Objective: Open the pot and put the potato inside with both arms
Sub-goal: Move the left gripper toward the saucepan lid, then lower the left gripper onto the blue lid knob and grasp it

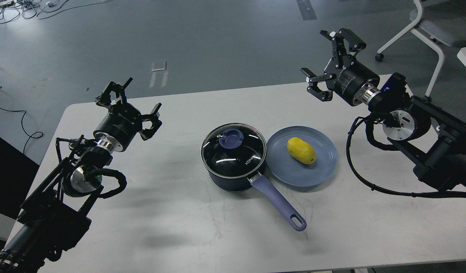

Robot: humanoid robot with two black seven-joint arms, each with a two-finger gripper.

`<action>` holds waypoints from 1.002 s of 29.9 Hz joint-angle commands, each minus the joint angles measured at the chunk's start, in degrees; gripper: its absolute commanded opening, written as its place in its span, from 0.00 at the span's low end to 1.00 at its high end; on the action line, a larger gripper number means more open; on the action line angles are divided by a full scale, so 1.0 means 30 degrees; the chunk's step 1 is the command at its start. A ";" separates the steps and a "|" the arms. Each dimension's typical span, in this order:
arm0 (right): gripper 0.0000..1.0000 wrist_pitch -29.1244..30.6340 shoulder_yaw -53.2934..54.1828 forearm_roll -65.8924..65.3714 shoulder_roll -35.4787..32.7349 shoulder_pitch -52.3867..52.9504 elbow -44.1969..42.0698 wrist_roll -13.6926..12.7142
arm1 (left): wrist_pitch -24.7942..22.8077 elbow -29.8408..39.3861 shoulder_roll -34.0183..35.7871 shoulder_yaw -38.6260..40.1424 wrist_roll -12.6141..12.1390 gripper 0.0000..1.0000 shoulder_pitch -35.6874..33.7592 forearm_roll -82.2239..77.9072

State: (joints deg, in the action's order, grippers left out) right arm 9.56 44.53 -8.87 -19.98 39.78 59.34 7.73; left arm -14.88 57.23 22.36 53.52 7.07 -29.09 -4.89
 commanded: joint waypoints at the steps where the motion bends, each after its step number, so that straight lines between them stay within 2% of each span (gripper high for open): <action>1: 1.00 -0.0024 -0.0197 -0.0002 0.0040 0.0012 -0.0035 0.0000 | 0.0067 -0.0032 -0.0188 -0.0026 0.0193 0.98 0.0029 -0.0158; 7: 1.00 -0.0024 -0.0138 -0.0002 0.0099 0.0012 -0.0328 0.0029 | 0.0126 -0.0032 -0.0159 0.0003 0.0252 0.98 -0.0087 -0.0216; 10: 1.00 -0.0024 -0.0109 -0.0002 0.0041 -0.0046 -0.0328 0.0029 | 0.0798 0.0026 0.0046 0.0032 0.0281 0.98 -0.0351 -0.0858; 12: 1.00 -0.0053 -0.0079 -0.0002 -0.0018 -0.0075 -0.0357 0.0029 | 0.1093 0.0289 0.0747 0.0032 0.0718 0.98 -0.0848 -0.2874; 14: 1.00 -0.0111 0.0037 -0.0002 -0.0048 -0.0105 -0.0591 0.0029 | 0.1298 0.0816 0.1188 0.0032 0.1976 0.98 -0.1142 -0.5978; 16: 1.00 -0.0112 0.0796 0.0027 -0.0048 -0.0105 -0.1234 0.0029 | 0.2114 0.2359 0.1946 0.0032 0.3788 0.98 -0.1173 -1.0187; 18: 1.00 -0.0083 0.0917 0.0027 -0.0077 -0.0105 -0.1324 0.0029 | 0.2789 0.3740 0.2650 -0.0026 0.4352 0.98 -0.1085 -1.2306; 19: 1.00 -0.0082 0.0946 0.0027 -0.0077 -0.0105 -0.1324 0.0029 | 0.3285 0.5458 0.3379 -0.0084 0.4470 0.98 -0.0852 -1.4608; 20: 1.00 -0.0082 0.0946 0.0027 -0.0077 -0.0105 -0.1324 0.0029 | 0.3435 0.6404 0.3763 -0.0172 0.4500 0.98 -0.0734 -1.5878; 22: 1.00 -0.0082 0.0946 0.0057 -0.0077 -0.0105 -0.1353 0.0029 | 0.4252 0.9418 0.5080 -0.1222 0.4471 0.98 -0.0353 -2.1778; 23: 1.00 -0.0082 0.0946 0.0057 -0.0077 -0.0105 -0.1353 0.0029 | 0.4257 0.9430 0.5085 -0.1227 0.4471 0.98 -0.0352 -2.1808; 24: 1.00 -0.0111 0.0975 0.0028 -0.0048 -0.0105 -0.1382 0.0029 | 0.4750 0.9982 0.5231 -0.1837 0.4442 0.98 -0.0352 -2.4216; 28: 1.00 -0.0170 0.1063 0.0027 -0.0077 -0.0192 -0.1616 0.0029 | 0.5836 1.0104 0.4941 -0.4121 0.3331 0.98 -0.0965 -2.9471; 29: 1.00 -0.0170 0.1063 0.0027 -0.0077 -0.0193 -0.1617 0.0029 | 0.5839 1.0104 0.4939 -0.4128 0.3328 0.98 -0.0967 -2.9484; 30: 1.00 -0.0170 0.1063 0.0027 -0.0077 -0.0193 -0.1733 0.0029 | 0.6593 1.0075 0.4591 -0.4563 0.3183 0.98 -0.1199 -3.1167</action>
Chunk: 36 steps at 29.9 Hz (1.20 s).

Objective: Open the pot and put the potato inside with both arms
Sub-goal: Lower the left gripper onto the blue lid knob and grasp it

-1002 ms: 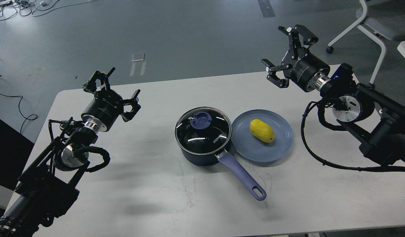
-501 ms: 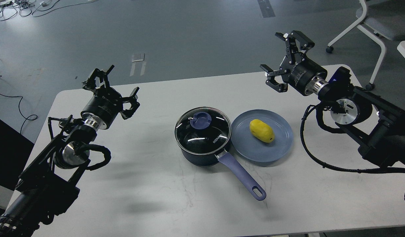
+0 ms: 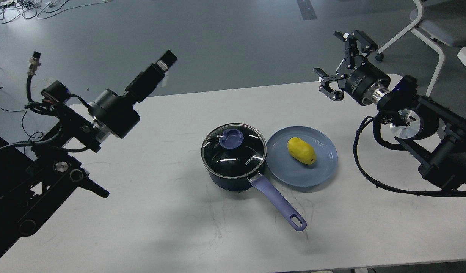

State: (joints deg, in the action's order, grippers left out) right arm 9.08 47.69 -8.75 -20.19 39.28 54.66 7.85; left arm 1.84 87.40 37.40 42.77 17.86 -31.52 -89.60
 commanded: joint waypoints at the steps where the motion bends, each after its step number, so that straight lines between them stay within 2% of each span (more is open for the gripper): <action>1: 1.00 0.0019 0.0012 -0.0015 -0.0007 -0.0026 -0.0261 -0.0008 | 0.2012 -0.0068 -0.0917 -0.1361 -0.0678 0.98 -0.0509 -0.5121; 4: 1.00 0.0020 0.0012 -0.0015 -0.0007 -0.0026 -0.0291 -0.0008 | 0.2725 -0.0682 -0.1857 -0.1920 -0.1469 0.98 -0.0452 -0.9645; 5: 1.00 0.0020 0.0012 -0.0015 -0.0007 -0.0026 -0.0291 -0.0008 | 0.2754 -0.1062 -0.2643 -0.1921 -0.1993 0.98 -0.0422 -1.1250; 9: 1.00 -0.0097 -0.0017 -0.0015 -0.0007 -0.0084 -0.0291 -0.0008 | 0.2754 -0.1592 -0.3966 -0.1921 -0.2847 0.98 -0.0305 -1.1800; 19: 1.00 -0.0127 -0.0105 -0.0015 -0.0007 -0.0231 -0.0291 -0.0037 | 0.2754 -0.2178 -0.4731 -0.2653 -0.2907 0.98 0.0251 -1.1800; 24: 1.00 -0.0127 -0.0222 -0.0044 0.0051 -0.0231 -0.0349 -0.0067 | 0.2754 -0.3611 -0.5256 -0.3121 -0.2907 0.98 0.0867 -1.1800; 36: 1.00 -0.0098 -0.0369 -0.0073 0.0139 -0.0173 -0.0876 -0.0213 | 0.2754 -0.4376 -0.5200 -0.4411 -0.2907 0.98 0.0428 -1.1800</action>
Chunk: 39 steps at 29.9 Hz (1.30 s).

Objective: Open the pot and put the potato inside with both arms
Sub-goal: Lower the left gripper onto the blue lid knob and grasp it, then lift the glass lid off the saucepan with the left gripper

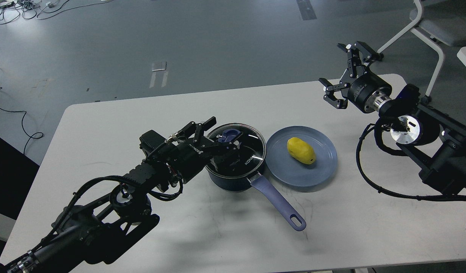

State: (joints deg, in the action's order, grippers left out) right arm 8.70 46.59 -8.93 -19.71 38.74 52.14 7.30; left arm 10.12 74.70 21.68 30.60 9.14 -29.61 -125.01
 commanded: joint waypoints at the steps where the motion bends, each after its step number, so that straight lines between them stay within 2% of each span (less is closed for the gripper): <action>1: 1.00 0.0029 -0.0031 -0.0010 -0.0052 0.0007 -0.0037 -0.0058 | -0.0004 -0.0143 0.0039 -0.0503 0.0001 0.98 -0.0295 0.0002; 39: 1.00 0.0029 -0.0061 -0.0040 -0.0375 -0.0052 -0.0037 -0.0088 | 0.0055 -0.1109 -0.0137 -0.1823 0.0001 0.98 -0.0999 0.0002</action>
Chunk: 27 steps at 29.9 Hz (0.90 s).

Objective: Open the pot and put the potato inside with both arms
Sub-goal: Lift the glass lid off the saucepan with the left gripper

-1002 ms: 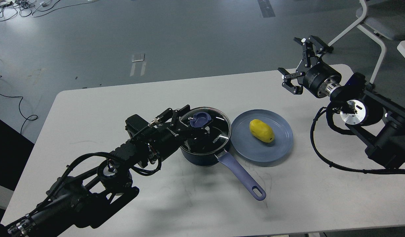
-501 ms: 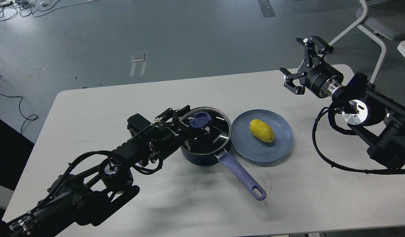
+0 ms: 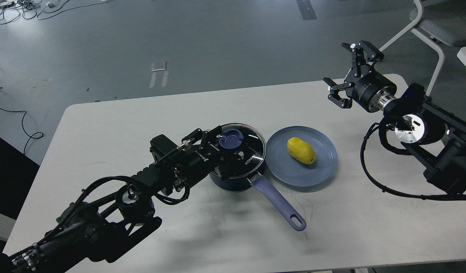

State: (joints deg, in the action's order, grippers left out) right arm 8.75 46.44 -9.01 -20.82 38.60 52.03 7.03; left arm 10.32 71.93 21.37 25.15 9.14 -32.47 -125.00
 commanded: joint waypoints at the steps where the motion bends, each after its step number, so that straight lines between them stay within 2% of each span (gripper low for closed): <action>1: 1.00 -0.0015 -0.0010 -0.0013 -0.0003 -0.0005 0.0001 0.0001 | -0.0013 -0.0247 -0.0032 -0.0004 -0.0001 0.98 -0.0045 -0.0001; 15: 1.00 0.0013 -0.0332 -0.0013 -0.0120 -0.0005 -0.0028 0.0001 | -0.0013 -0.0628 -0.0061 -0.0561 0.0058 0.95 -0.0074 -0.0001; 18: 1.00 0.0013 -0.0332 -0.0013 -0.0149 -0.0005 -0.0028 0.0001 | -0.0013 -0.0745 -0.0061 -0.0532 0.0058 0.87 -0.0103 -0.0001; 20: 1.00 0.0013 -0.0332 -0.0013 -0.0120 -0.0005 -0.0203 0.0001 | -0.0013 -0.0775 -0.0061 -0.0532 0.0058 0.72 -0.0220 -0.0001; 21: 1.00 0.0014 -0.0361 -0.0013 -0.0120 -0.0005 -0.0204 0.0001 | -0.0013 -0.0804 -0.0061 -0.0532 0.0058 0.68 -0.0220 -0.0001; 27: 1.00 0.0014 -0.0449 -0.0013 -0.0120 -0.0005 -0.0233 0.0001 | -0.0013 -0.0892 -0.0061 -0.0532 0.0058 0.61 -0.0250 -0.0001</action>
State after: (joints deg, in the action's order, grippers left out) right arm 8.76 45.21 -9.05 -21.22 38.58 51.35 7.03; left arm 10.28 69.29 21.18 23.55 9.32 -33.21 -125.00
